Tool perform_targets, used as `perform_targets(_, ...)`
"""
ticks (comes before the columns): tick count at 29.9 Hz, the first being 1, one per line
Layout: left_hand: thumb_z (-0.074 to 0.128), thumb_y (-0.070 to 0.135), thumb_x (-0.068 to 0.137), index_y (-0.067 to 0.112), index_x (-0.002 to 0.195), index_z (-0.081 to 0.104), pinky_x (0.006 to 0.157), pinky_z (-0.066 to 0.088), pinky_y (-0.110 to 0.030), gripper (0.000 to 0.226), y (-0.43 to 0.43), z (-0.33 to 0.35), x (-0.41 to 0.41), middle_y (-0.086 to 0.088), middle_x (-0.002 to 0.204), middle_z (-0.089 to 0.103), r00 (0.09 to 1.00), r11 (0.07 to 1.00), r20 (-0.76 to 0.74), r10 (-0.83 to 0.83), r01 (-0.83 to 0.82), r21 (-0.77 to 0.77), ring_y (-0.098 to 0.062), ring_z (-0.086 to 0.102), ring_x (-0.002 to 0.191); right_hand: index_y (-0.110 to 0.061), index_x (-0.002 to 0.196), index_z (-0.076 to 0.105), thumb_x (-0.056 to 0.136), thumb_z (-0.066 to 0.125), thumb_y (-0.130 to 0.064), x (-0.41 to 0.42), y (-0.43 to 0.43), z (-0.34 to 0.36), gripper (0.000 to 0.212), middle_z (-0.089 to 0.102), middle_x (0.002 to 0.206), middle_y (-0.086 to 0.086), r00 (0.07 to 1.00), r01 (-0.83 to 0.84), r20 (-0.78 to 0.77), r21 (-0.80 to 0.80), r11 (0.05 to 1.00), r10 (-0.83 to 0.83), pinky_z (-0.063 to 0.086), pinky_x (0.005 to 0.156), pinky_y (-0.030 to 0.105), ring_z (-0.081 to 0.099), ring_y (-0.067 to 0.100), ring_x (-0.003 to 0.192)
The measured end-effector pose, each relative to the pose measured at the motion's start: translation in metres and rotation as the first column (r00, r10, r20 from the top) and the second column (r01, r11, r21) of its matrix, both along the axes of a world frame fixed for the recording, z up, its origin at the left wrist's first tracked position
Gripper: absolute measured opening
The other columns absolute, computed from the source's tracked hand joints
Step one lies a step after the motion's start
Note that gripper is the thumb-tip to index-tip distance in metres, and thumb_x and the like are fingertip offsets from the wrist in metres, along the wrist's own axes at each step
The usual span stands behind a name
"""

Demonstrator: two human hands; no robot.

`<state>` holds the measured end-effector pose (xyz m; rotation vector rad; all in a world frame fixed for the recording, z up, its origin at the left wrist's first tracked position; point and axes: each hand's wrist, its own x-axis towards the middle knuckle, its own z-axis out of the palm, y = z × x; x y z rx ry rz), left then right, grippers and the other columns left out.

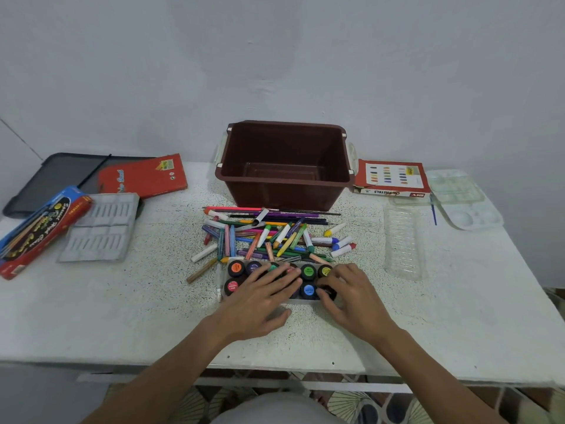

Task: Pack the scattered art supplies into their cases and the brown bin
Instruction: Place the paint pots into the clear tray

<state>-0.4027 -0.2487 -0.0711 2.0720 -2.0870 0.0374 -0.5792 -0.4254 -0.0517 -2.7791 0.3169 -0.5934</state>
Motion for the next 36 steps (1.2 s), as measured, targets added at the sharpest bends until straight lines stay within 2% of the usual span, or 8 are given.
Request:
perform_targets(3,0.037,0.047,0.1,0.016,0.15,0.033,0.118,0.016,-0.043,0.059,-0.005,0.0,-0.005,0.001,0.158,0.026,0.999,0.999,0.016,-0.034,0.034,0.004,-0.017,0.012,0.149,-0.016,0.093,0.069,0.092,0.054,-0.036,-0.007,-0.004,-0.002,0.025,0.056,0.09,-0.003,0.999,0.025,-0.044,-0.05,0.998,-0.027,0.042,0.072,0.032,0.045,0.017,0.084)
perform_targets(9,0.038,0.046,0.1,0.015,0.153,0.027,0.118,0.014,-0.042,0.061,-0.008,-0.002,-0.007,0.001,0.16,0.021,0.999,0.998,0.014,-0.044,0.044,0.034,-0.017,0.007,0.15,-0.019,0.097,0.069,0.091,0.055,-0.041,-0.012,-0.004,-0.006,0.026,0.058,0.095,-0.002,0.995,0.046,-0.083,-0.052,0.998,-0.051,0.041,0.077,0.033,0.047,0.018,0.088)
perform_targets(16,0.038,0.046,0.099,0.013,0.154,0.021,0.118,0.011,-0.043,0.066,-0.005,-0.003,-0.01,-0.002,0.161,0.019,0.995,0.998,0.093,-0.034,0.029,0.056,-0.019,0.006,0.15,-0.017,0.097,0.068,0.091,0.057,-0.038,-0.012,-0.002,-0.008,0.024,0.06,0.096,-0.002,0.998,0.039,-0.049,-0.033,0.999,-0.041,0.042,0.078,0.032,0.049,0.019,0.088)
perform_targets(20,0.036,0.047,0.1,0.014,0.154,0.019,0.117,0.011,-0.043,0.066,-0.005,-0.003,-0.008,-0.001,0.161,0.016,0.996,0.997,0.078,-0.039,0.033,0.072,-0.018,0.004,0.15,-0.017,0.099,0.067,0.093,0.056,-0.037,-0.013,-0.003,-0.007,0.024,0.058,0.096,-0.002,0.999,0.028,-0.044,-0.026,0.999,-0.03,0.041,0.077,0.031,0.049,0.018,0.087)
perform_targets(24,0.034,0.049,0.101,0.014,0.154,0.019,0.118,0.01,-0.043,0.066,-0.005,-0.001,-0.01,0.0,0.162,0.015,0.998,0.997,0.051,-0.036,0.032,0.069,-0.018,0.002,0.15,-0.015,0.105,0.066,0.094,0.053,-0.034,-0.005,-0.004,-0.002,0.026,0.057,0.096,0.0,0.995,0.101,-0.018,0.004,0.995,-0.1,0.041,0.073,0.03,0.049,0.018,0.084)
perform_targets(29,0.033,0.05,0.101,0.013,0.154,0.021,0.118,0.009,-0.042,0.066,-0.01,0.002,-0.013,-0.001,0.161,0.016,0.998,0.998,0.059,-0.035,0.032,0.053,-0.018,0.003,0.15,-0.02,0.103,0.068,0.087,0.068,-0.024,0.008,-0.012,-0.001,0.016,0.061,0.095,-0.001,0.991,0.124,-0.05,-0.03,0.992,-0.126,0.047,0.074,0.038,0.051,0.023,0.083)
perform_targets(36,0.033,0.05,0.1,0.014,0.153,0.023,0.118,0.01,-0.042,0.065,-0.011,0.002,-0.012,0.0,0.161,0.018,0.999,0.998,0.015,-0.035,0.035,0.055,-0.016,0.003,0.15,-0.022,0.098,0.07,0.083,0.074,-0.019,0.012,-0.016,0.003,0.016,0.061,0.096,-0.003,0.99,0.117,-0.085,0.01,0.993,-0.115,0.044,0.076,0.035,0.05,0.021,0.088)
